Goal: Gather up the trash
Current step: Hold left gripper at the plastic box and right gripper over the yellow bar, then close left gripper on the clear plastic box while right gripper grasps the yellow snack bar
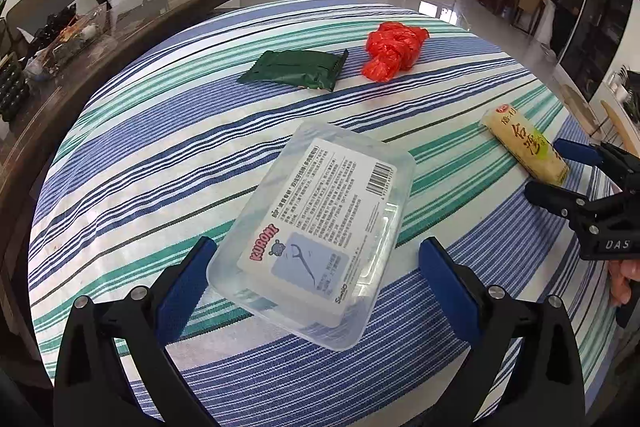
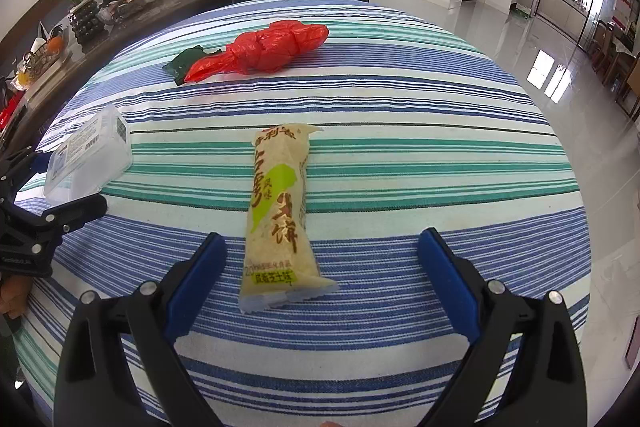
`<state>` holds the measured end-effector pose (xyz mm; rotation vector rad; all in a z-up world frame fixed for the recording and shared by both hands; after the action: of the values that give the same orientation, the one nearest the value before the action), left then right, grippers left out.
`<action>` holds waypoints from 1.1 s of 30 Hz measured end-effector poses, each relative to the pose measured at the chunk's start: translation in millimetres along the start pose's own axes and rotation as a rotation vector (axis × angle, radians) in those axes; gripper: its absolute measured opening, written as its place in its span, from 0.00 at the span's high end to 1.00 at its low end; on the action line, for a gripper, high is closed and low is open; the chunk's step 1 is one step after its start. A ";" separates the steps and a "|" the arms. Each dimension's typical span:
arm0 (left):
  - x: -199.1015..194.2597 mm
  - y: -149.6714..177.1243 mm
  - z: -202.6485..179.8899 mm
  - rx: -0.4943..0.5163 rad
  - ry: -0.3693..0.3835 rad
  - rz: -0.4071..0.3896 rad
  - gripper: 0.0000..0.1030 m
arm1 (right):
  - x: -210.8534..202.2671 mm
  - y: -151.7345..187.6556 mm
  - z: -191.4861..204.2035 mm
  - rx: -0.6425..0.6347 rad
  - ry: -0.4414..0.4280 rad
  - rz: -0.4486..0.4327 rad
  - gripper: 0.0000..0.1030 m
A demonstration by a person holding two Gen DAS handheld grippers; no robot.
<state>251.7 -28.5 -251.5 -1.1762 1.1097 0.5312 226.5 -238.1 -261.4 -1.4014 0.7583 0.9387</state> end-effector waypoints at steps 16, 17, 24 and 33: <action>-25.3 6.4 7.0 -0.015 0.144 0.021 0.04 | -6.8 2.8 -0.5 -0.061 -0.101 0.116 0.11; -27.6 4.2 6.9 -0.015 0.150 0.021 0.04 | -9.3 0.6 -1.4 -0.051 -0.139 0.141 0.12; -18.2 -14.1 -16.9 0.143 0.051 0.077 0.04 | -28.4 -37.3 5.4 -0.063 -0.162 0.228 0.18; -7.7 -31.9 -20.0 0.198 0.016 0.117 0.07 | -6.3 -43.0 23.5 -0.047 -0.162 0.324 0.23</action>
<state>266.6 -56.4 -229.8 -0.9498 1.2215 0.4901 259.3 -212.7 -234.6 -1.2456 0.8595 1.3130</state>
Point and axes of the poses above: each gripper's, at about its wrist camera, not at the fingertips, and x roughly the way its jaws point, z to its left, y to its underside, the point moved 6 cm from there along x, roughly the way its jaws point, and after that the axes turned 7 degrees about z, right-handed, at the moved point
